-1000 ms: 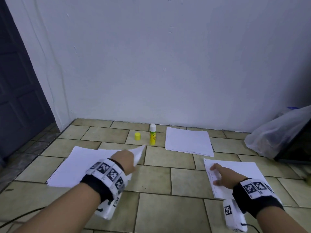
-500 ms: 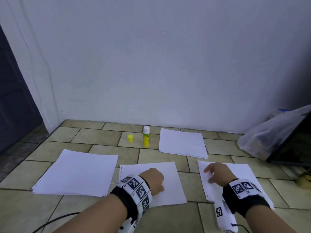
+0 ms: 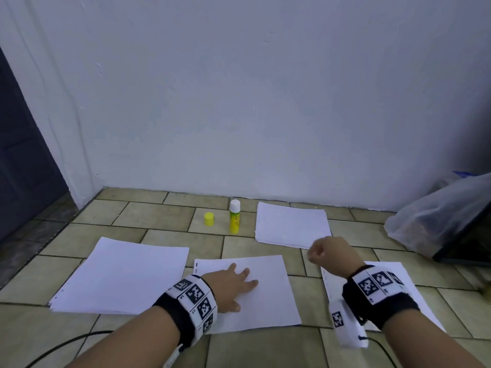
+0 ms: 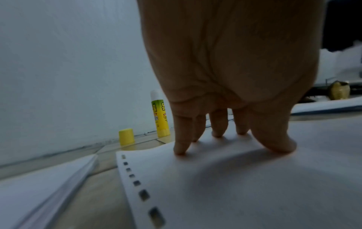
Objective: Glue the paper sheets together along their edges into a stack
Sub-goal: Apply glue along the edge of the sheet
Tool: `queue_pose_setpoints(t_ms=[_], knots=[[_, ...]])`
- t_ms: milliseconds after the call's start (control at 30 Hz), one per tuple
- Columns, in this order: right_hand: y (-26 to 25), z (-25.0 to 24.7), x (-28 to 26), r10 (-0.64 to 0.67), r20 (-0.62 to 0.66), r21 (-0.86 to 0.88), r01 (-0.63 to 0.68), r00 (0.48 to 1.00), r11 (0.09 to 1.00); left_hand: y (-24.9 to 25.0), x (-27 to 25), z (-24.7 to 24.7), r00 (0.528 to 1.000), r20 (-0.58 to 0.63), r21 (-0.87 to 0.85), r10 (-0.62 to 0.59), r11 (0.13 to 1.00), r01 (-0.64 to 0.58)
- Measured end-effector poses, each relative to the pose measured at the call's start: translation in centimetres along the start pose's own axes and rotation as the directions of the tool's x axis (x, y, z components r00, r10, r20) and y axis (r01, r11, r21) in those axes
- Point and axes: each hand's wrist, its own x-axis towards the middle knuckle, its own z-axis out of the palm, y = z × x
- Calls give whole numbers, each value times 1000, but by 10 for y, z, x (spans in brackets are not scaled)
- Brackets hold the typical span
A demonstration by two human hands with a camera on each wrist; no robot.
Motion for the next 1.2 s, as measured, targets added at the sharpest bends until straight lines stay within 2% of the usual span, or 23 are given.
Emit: queue_pose_setpoints(t_ms=[167, 300, 400, 567, 700, 833, 967, 1000, 1067, 1133, 1200], knots=[[-69, 3, 36, -113, 4, 255, 109, 994, 961, -10, 5, -2, 999, 42, 37, 29, 999, -31], [-108, 15, 69, -28, 27, 444, 13, 999, 896, -11, 11, -2, 996, 79, 55, 34, 998, -39], [-126, 26, 87, 2, 45, 464, -22, 999, 885, -13, 13, -2, 995, 92, 41, 32, 999, -36], [-145, 37, 97, -2, -2, 456, 2, 1000, 890, -13, 11, -3, 997, 77, -42, 19, 999, -15], [-141, 33, 92, -2, -34, 447, 17, 999, 894, -13, 11, -2, 997, 68, -22, 34, 999, -33], [-117, 11, 80, 20, -39, 509, 2, 999, 861, -15, 10, 0, 998, 49, -5, 42, 999, -42], [-72, -26, 53, 65, 124, 530, -121, 990, 839, -21, 9, 1, 998, -58, -104, 35, 994, -41], [-62, -32, 47, 84, 132, 520, -142, 988, 842, -21, 10, 0, 997, -80, -116, 20, 993, -29], [-45, -35, 37, 111, 53, 531, -122, 992, 839, -19, 12, -2, 995, -103, -107, -15, 994, 4], [-37, -30, 26, 89, -65, 589, -34, 994, 808, -13, 14, -4, 993, -115, -96, -38, 995, 27], [-34, -18, 18, 59, -125, 623, 32, 990, 781, -9, 17, -4, 990, -129, -101, -49, 994, 36]])
